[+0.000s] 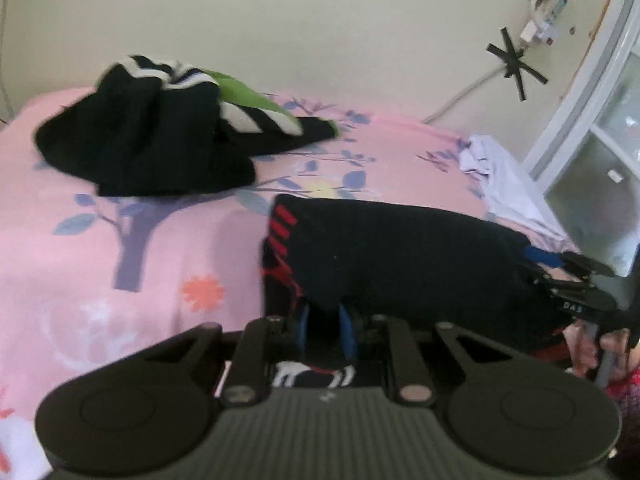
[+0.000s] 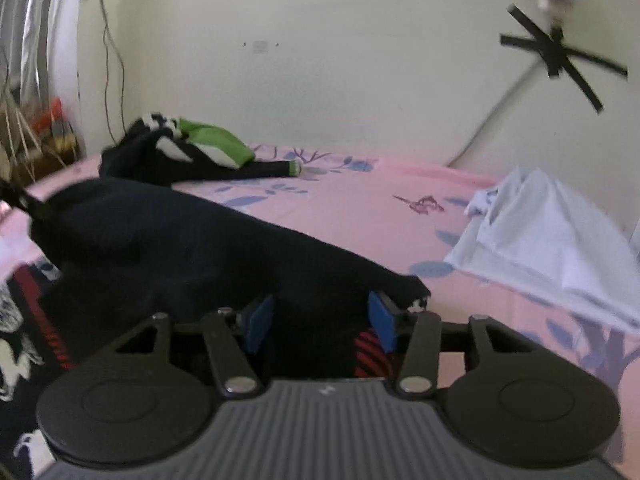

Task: Fold small clothes

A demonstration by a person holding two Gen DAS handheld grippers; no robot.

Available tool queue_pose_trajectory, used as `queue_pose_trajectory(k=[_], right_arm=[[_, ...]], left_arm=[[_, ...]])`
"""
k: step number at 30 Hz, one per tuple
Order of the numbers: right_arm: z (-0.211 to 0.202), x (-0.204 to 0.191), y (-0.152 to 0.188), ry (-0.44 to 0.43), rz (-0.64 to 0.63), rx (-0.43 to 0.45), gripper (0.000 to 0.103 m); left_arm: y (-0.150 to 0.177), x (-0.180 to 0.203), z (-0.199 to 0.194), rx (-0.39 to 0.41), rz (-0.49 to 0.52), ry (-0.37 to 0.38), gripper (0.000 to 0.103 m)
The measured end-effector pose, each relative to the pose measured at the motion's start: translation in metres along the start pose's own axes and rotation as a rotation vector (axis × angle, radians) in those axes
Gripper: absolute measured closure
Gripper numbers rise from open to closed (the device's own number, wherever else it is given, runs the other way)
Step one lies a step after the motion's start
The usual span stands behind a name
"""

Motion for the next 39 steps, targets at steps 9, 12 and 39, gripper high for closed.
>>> queue_pose_trajectory(k=[9, 12, 39], right_arm=[[-0.047, 0.015, -0.017, -0.077, 0.092, 0.117, 0.051], [-0.061, 0.016, -0.038, -0.086, 0.160, 0.182, 0.048], [0.045, -0.041, -0.017, 0.033, 0.213, 0.019, 0.047]], left_arm=[[-0.007, -0.015, -0.010, 0.090, -0.015, -0.124, 0.063], [-0.028, -0.008, -0.040, 0.237, -0.018, -0.060, 0.060], [-0.024, 0.033, 0.075, 0.159, 0.180, 0.106, 0.057]])
Point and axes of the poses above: each gripper's, at about its wrist camera, not at the fingertips, and z roughly the way its jaws point, x to its right, y to its underside, the point moved 5 cm from there along z, roughly the way its jaws point, and after that the axes turned 8 degrees about z, right-handed, at the moved point
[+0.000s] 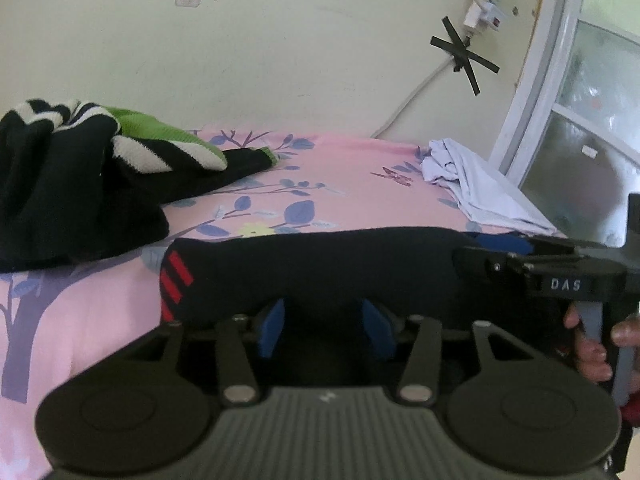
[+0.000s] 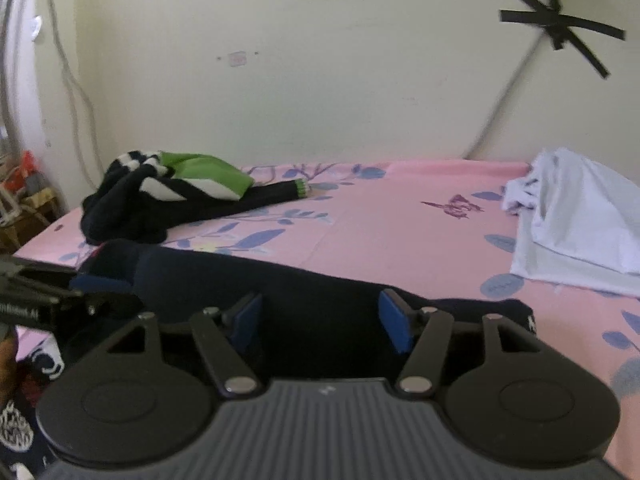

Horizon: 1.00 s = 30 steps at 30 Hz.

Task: Fold small clothes

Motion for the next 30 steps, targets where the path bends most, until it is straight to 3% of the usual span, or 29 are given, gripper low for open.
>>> queue_pose_trajectory(k=[7, 10, 11, 12, 13, 15, 16, 18, 21, 23, 26, 30], right_arm=[[-0.060, 0.006, -0.001, 0.105, 0.062, 0.079, 0.044], [-0.057, 0.041, 0.010, 0.238, 0.092, -0.009, 0.049], [-0.047, 0.057, 0.019, 0.287, 0.102, -0.060, 0.028], [-0.042, 0.075, 0.024, 0.252, 0.191, -0.055, 0.020], [-0.042, 0.085, 0.022, 0.220, 0.252, -0.026, 0.020], [-0.035, 0.086, 0.017, 0.238, 0.255, -0.038, 0.020], [-0.033, 0.084, 0.018, 0.238, 0.235, -0.038, 0.020], [-0.041, 0.082, 0.019, 0.203, 0.236, -0.033, 0.031], [-0.087, 0.088, 0.021, 0.115, 0.258, 0.037, 0.032], [-0.120, 0.095, 0.028, 0.060, 0.256, 0.056, 0.032], [-0.161, 0.105, 0.047, -0.065, 0.269, -0.004, 0.031], [-0.188, 0.104, 0.083, -0.183, 0.278, -0.123, 0.046]], left_arm=[[0.001, 0.004, -0.002, 0.003, 0.027, -0.001, 0.051], [0.001, 0.005, 0.000, 0.000, 0.034, -0.008, 0.051], [0.001, 0.004, 0.001, -0.002, 0.036, -0.008, 0.051], [0.001, 0.005, 0.002, -0.002, 0.037, -0.010, 0.051], [0.001, 0.005, 0.002, -0.002, 0.039, -0.012, 0.050], [0.000, 0.005, 0.003, -0.002, 0.042, -0.015, 0.049], [0.000, 0.004, 0.003, -0.001, 0.038, -0.008, 0.048], [0.000, -0.002, -0.004, -0.005, -0.001, 0.016, 0.048], [0.005, -0.016, -0.046, 0.012, -0.096, 0.050, 0.046], [0.016, -0.024, -0.079, -0.003, -0.129, 0.026, 0.046], [0.041, -0.024, -0.112, -0.073, -0.160, -0.020, 0.046], [0.078, -0.006, -0.137, -0.168, -0.208, -0.034, 0.046]])
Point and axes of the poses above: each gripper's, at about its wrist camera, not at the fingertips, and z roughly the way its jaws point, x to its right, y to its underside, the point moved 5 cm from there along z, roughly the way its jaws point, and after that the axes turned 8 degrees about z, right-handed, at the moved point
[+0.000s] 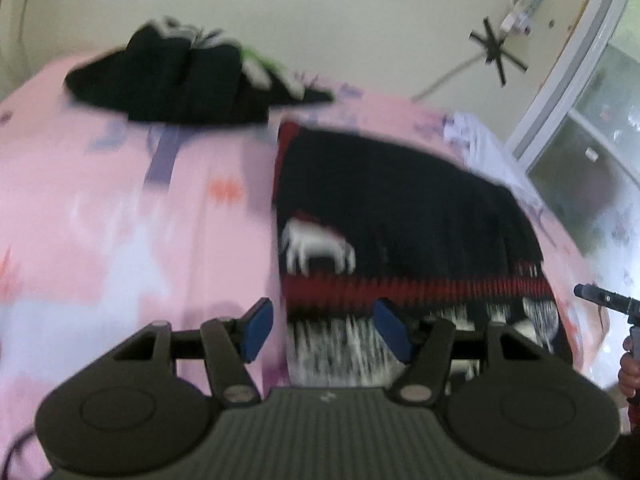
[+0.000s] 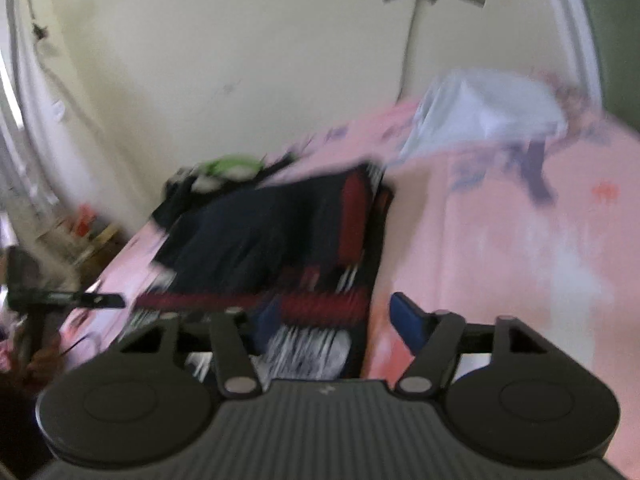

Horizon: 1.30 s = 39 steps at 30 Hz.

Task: Fold small clothes

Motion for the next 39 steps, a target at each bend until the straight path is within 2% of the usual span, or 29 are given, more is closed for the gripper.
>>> queue_pose_trajectory(k=[2, 4, 10, 12, 15, 17, 19, 20, 21, 22, 23, 24, 26, 28, 30, 33, 35, 36, 37, 38, 39], right_arm=[[-0.002, 0.000, 0.018, -0.049, 0.026, -0.062, 0.051], [-0.002, -0.002, 0.031, -0.063, 0.022, -0.095, 0.051], [-0.009, 0.000, 0.058, -0.112, 0.045, -0.157, 0.049], [-0.014, 0.001, 0.065, -0.138, 0.065, -0.156, 0.043], [-0.010, -0.003, 0.064, -0.157, 0.064, -0.170, 0.041], [-0.007, -0.005, 0.061, -0.166, 0.045, -0.182, 0.041], [0.002, -0.009, 0.058, -0.180, 0.043, -0.191, 0.043], [0.002, -0.008, 0.057, -0.189, 0.042, -0.199, 0.050], [0.006, -0.009, 0.057, -0.195, 0.037, -0.210, 0.061], [0.011, -0.011, 0.057, -0.198, 0.027, -0.222, 0.069], [0.013, -0.011, 0.058, -0.191, 0.020, -0.229, 0.084], [0.016, -0.011, 0.057, -0.185, 0.019, -0.234, 0.087], [0.013, -0.009, 0.047, -0.211, 0.030, -0.222, 0.091], [0.008, -0.013, 0.027, -0.238, 0.031, -0.174, 0.092], [0.005, -0.019, 0.003, -0.259, 0.028, -0.111, 0.093], [0.012, -0.024, -0.043, -0.274, 0.029, -0.004, 0.094], [0.032, -0.020, -0.078, -0.222, 0.066, 0.082, 0.095], [0.044, -0.014, -0.091, -0.182, 0.095, 0.111, 0.089], [0.059, -0.007, -0.102, -0.109, 0.108, 0.137, 0.076], [0.071, 0.000, -0.108, -0.029, 0.107, 0.141, 0.048], [0.076, 0.007, -0.110, 0.029, 0.106, 0.137, 0.039]], left_arm=[[0.012, 0.009, -0.010, -0.004, 0.026, -0.047, 0.045], [0.015, 0.015, -0.021, 0.013, 0.049, -0.084, 0.045], [0.027, 0.021, -0.044, -0.015, 0.052, -0.127, 0.044], [0.033, 0.017, -0.042, -0.051, 0.032, -0.109, 0.042], [0.047, 0.016, -0.027, -0.144, -0.028, -0.039, 0.042], [0.052, 0.022, -0.024, -0.139, -0.015, -0.030, 0.036], [0.053, 0.027, -0.022, -0.146, -0.003, -0.025, 0.034], [0.053, 0.030, -0.021, -0.151, 0.003, -0.027, 0.034], [0.054, 0.032, -0.022, -0.154, 0.013, -0.036, 0.041], [0.055, 0.033, -0.022, -0.156, 0.029, -0.054, 0.066], [0.056, 0.035, -0.023, -0.167, 0.049, -0.072, 0.086], [0.056, 0.035, -0.023, -0.179, 0.050, -0.077, 0.096], [0.050, 0.032, -0.029, -0.154, 0.023, -0.037, 0.096], [0.034, 0.030, -0.037, -0.103, -0.016, 0.025, 0.096], [0.011, 0.025, -0.048, -0.026, -0.051, 0.087, 0.096], [-0.037, 0.017, -0.048, 0.093, -0.086, 0.130, 0.096], [-0.073, 0.006, -0.034, 0.157, -0.115, 0.125, 0.096], [-0.087, -0.002, -0.021, 0.167, -0.144, 0.085, 0.093], [-0.097, -0.011, -0.005, 0.150, -0.174, 0.011, 0.089], [-0.102, -0.021, 0.011, 0.112, -0.197, -0.068, 0.084], [-0.101, -0.026, 0.021, 0.080, -0.214, -0.094, 0.075]])
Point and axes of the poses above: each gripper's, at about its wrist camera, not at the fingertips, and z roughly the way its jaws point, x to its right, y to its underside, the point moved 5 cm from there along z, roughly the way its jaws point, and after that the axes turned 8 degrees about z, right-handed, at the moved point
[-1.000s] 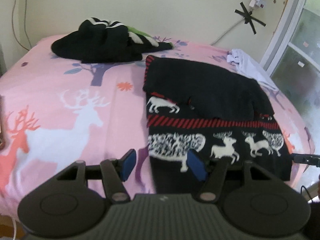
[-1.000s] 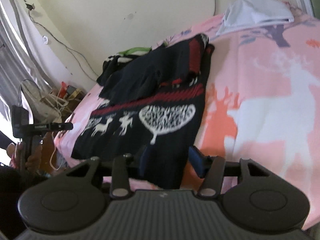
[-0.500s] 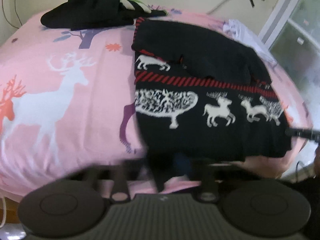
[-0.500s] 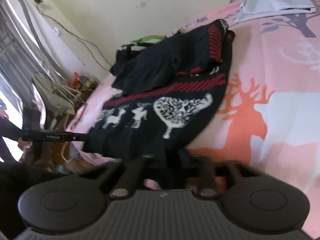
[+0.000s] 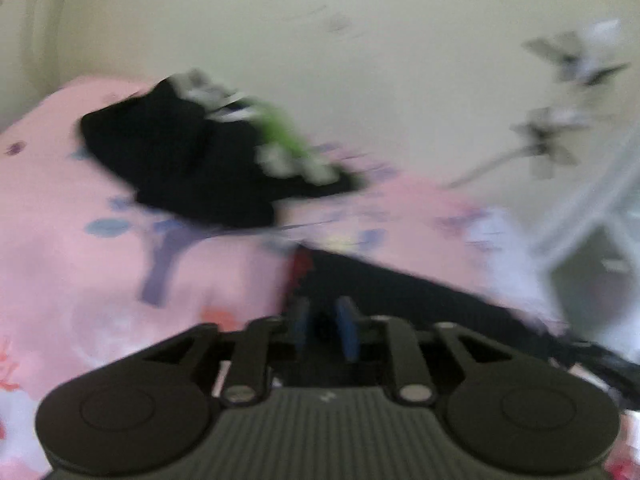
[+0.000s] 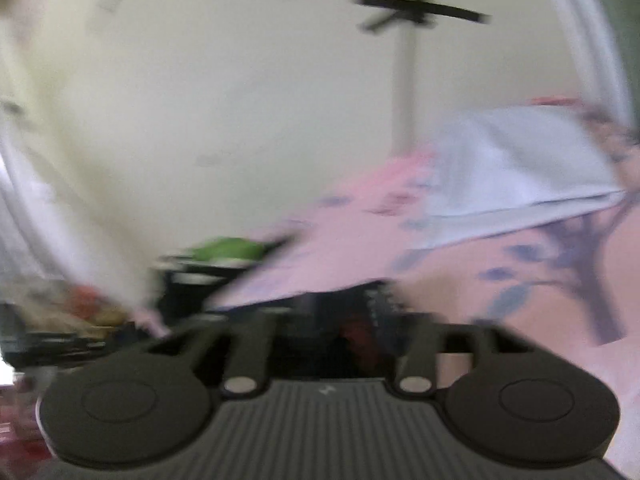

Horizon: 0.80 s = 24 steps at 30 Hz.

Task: Fold small clothes

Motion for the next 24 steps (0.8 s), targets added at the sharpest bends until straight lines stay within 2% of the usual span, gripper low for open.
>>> queue_pose_trajectory(k=[2, 4, 8, 11, 14, 16, 18, 20, 23, 24], right_arm=[[-0.006, 0.003, 0.004, -0.036, -0.002, 0.004, 0.038], [-0.021, 0.003, 0.010, -0.054, -0.015, 0.032, 0.030], [-0.024, -0.004, 0.020, -0.021, -0.105, 0.038, 0.029], [-0.012, -0.011, 0.029, -0.023, -0.154, 0.005, 0.029], [-0.008, -0.024, 0.045, -0.007, -0.259, -0.010, 0.031], [-0.003, -0.032, 0.053, 0.018, -0.337, -0.006, 0.033], [0.000, -0.034, 0.055, 0.039, -0.377, 0.010, 0.035], [0.005, -0.035, 0.050, 0.046, -0.375, 0.028, 0.035], [0.006, -0.035, 0.046, 0.027, -0.360, 0.045, 0.036], [0.006, -0.036, 0.047, 0.028, -0.368, 0.046, 0.045]], left_arm=[[0.010, -0.004, 0.007, -0.024, -0.017, 0.056, 0.062], [0.017, -0.006, 0.005, -0.006, -0.017, 0.061, 0.042], [0.022, 0.009, 0.012, -0.016, 0.058, 0.055, 0.037], [0.031, 0.023, 0.021, -0.038, 0.150, 0.005, 0.032], [0.039, 0.029, 0.020, -0.046, 0.178, 0.001, 0.030], [0.041, 0.025, 0.011, -0.037, 0.168, 0.021, 0.015], [0.044, 0.022, 0.002, -0.009, 0.176, 0.006, 0.009], [0.046, 0.019, -0.002, -0.004, 0.186, -0.015, 0.009], [0.049, 0.017, -0.003, -0.010, 0.172, -0.008, 0.010], [0.050, 0.017, 0.000, -0.015, 0.176, -0.015, 0.015]])
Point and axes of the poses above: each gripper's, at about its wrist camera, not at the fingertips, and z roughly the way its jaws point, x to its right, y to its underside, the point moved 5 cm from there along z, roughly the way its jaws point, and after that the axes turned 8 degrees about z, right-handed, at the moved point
